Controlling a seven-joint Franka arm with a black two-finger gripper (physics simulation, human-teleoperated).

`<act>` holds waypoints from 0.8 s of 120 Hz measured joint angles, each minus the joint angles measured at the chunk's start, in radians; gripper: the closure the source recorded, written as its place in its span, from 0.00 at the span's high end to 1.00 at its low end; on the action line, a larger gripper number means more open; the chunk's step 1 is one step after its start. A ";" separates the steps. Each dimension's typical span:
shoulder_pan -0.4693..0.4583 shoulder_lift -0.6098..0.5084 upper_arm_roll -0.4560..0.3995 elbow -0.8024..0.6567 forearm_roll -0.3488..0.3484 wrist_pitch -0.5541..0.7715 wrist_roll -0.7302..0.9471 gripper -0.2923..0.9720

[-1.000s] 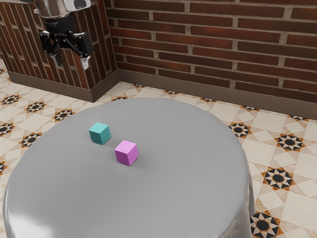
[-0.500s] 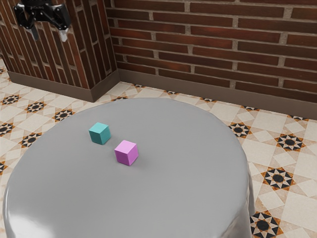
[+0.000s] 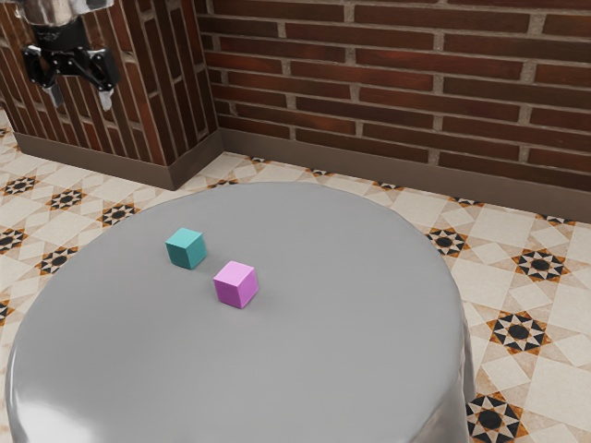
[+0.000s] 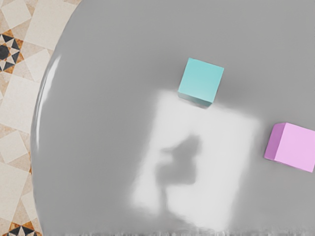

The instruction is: Pick up the blue block with one arm, and put the blue block on the pink block with one arm

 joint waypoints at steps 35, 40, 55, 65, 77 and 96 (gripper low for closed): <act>0.012 -0.038 -0.004 -0.378 0.012 0.311 0.041 0.77; 0.016 -0.035 -0.004 -0.392 0.016 0.339 0.048 0.77; 0.023 0.011 -0.005 -0.426 0.038 0.419 0.083 0.77; 0.026 0.053 -0.006 -0.428 0.045 0.475 0.119 0.77; 0.026 0.086 -0.022 -0.429 0.049 0.533 0.161 0.77; 0.031 0.137 -0.029 -0.427 0.045 0.593 0.215 0.77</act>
